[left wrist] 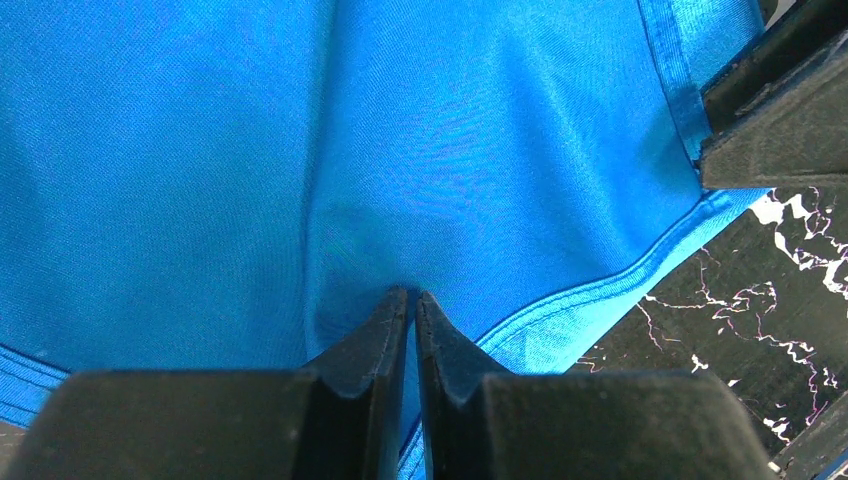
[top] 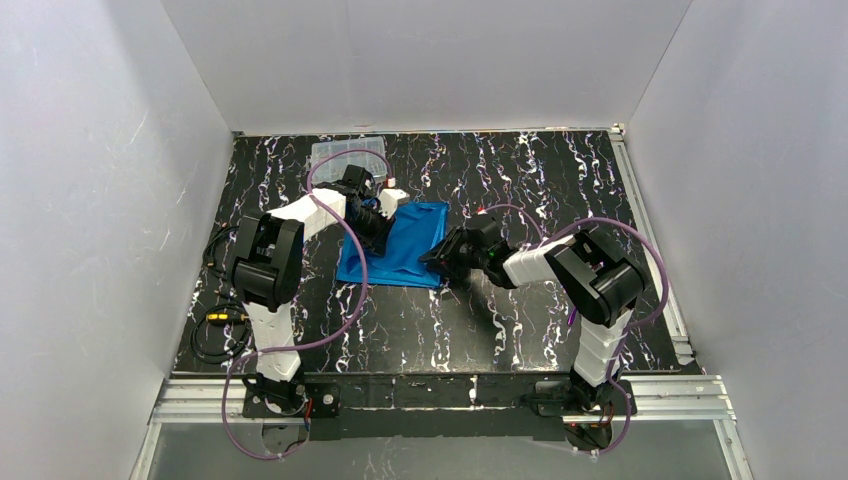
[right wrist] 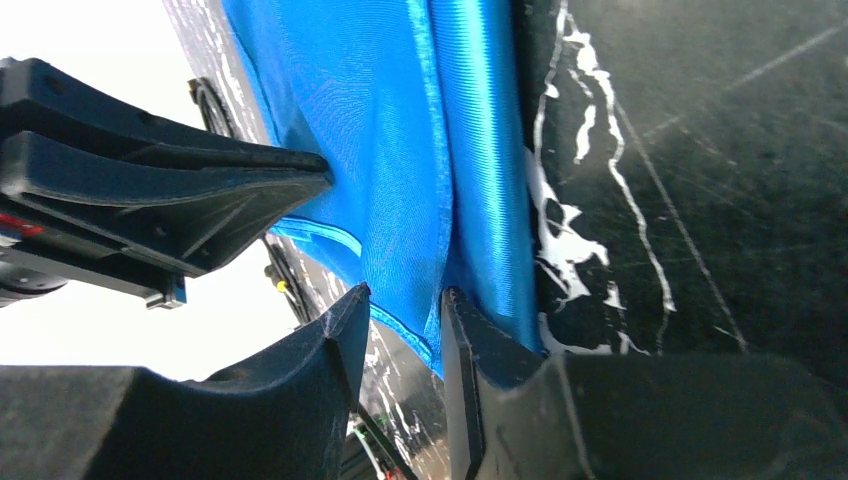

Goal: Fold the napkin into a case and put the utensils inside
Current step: Smooth out the upper triangle-folded napkin at the center of the board.

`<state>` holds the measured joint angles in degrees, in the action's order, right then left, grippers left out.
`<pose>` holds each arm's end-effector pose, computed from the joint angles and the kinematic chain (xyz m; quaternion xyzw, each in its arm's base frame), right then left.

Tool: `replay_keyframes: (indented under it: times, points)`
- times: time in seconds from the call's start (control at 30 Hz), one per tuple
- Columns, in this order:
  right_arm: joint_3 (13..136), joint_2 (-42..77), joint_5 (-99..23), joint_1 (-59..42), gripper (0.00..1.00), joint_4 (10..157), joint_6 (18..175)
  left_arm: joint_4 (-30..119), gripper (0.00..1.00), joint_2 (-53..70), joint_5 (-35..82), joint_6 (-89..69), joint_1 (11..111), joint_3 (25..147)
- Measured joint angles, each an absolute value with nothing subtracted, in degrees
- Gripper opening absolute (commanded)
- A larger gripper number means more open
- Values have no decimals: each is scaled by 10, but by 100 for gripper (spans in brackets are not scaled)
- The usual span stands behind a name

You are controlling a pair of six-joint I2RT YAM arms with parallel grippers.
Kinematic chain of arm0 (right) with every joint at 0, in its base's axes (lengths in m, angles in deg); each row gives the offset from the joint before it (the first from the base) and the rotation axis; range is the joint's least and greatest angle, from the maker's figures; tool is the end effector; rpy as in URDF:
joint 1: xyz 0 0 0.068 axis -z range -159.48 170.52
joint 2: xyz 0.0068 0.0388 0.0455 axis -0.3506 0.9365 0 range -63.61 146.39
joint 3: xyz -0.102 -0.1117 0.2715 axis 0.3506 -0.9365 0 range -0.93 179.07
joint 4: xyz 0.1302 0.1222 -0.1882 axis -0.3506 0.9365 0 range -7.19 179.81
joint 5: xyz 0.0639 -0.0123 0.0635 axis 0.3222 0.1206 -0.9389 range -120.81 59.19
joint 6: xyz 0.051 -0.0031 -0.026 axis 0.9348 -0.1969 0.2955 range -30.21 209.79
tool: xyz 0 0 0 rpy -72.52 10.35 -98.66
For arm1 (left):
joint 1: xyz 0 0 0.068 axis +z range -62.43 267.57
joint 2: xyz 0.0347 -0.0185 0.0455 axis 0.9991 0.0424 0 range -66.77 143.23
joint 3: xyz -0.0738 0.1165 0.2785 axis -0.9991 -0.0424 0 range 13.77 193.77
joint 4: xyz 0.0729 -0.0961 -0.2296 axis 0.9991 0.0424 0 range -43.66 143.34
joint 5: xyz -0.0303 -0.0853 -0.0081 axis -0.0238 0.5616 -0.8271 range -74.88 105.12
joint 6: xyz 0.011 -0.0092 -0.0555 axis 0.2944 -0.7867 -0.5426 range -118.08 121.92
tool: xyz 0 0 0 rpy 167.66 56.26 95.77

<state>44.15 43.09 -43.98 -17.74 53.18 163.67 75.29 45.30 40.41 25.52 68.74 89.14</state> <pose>0.2861 0.2374 0.1586 0.2127 0.8442 0.4556 0.1856 0.3824 -0.1488 0.1966 0.3882 0.8724 -0.2053 0.2145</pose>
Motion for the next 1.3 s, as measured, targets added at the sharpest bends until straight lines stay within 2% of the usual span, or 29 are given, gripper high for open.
replay_keyframes:
  times: [0.37, 1.13, 1.3]
  points:
    - [419, 430, -449, -177, 40, 419, 1677, 754, 7, 453, 404, 259, 687, 891]
    - [367, 432, -425, -202, 40, 398, 1725, 758, 7, 453, 403, 264, 687, 893]
    - [371, 445, -416, -205, 33, 376, 1727, 760, 7, 453, 403, 265, 687, 893]
